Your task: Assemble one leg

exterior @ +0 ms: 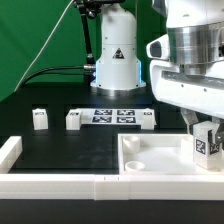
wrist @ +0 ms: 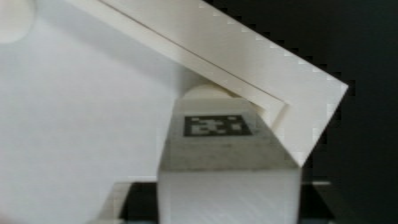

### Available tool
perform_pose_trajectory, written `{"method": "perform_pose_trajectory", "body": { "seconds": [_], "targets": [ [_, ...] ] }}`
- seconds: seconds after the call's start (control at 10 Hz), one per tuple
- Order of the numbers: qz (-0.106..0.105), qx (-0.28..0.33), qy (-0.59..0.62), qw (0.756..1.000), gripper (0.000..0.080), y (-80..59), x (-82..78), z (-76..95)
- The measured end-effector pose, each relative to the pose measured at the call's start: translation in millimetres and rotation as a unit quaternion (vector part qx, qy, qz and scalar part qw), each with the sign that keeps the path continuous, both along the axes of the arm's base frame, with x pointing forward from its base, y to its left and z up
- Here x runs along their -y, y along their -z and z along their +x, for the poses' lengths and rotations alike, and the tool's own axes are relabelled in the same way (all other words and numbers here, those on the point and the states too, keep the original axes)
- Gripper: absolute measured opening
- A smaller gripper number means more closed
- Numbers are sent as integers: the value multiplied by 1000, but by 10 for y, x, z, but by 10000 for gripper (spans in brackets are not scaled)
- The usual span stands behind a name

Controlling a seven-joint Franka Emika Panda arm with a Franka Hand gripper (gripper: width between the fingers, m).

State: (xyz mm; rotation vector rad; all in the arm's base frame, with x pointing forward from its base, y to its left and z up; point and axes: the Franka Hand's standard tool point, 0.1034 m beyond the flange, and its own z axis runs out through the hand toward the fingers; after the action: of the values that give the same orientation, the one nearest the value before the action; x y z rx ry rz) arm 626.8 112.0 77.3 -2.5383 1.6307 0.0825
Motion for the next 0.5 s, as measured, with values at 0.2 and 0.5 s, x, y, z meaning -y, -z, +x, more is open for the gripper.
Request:
{"method": "perform_pose_trajectory", "body": {
  "seconds": [0.2, 0.5],
  "targets": [
    [0, 0, 2, 1000, 291, 0, 1, 2],
    [-1, 9, -56, 998, 601, -3, -35, 1]
  ]
}}
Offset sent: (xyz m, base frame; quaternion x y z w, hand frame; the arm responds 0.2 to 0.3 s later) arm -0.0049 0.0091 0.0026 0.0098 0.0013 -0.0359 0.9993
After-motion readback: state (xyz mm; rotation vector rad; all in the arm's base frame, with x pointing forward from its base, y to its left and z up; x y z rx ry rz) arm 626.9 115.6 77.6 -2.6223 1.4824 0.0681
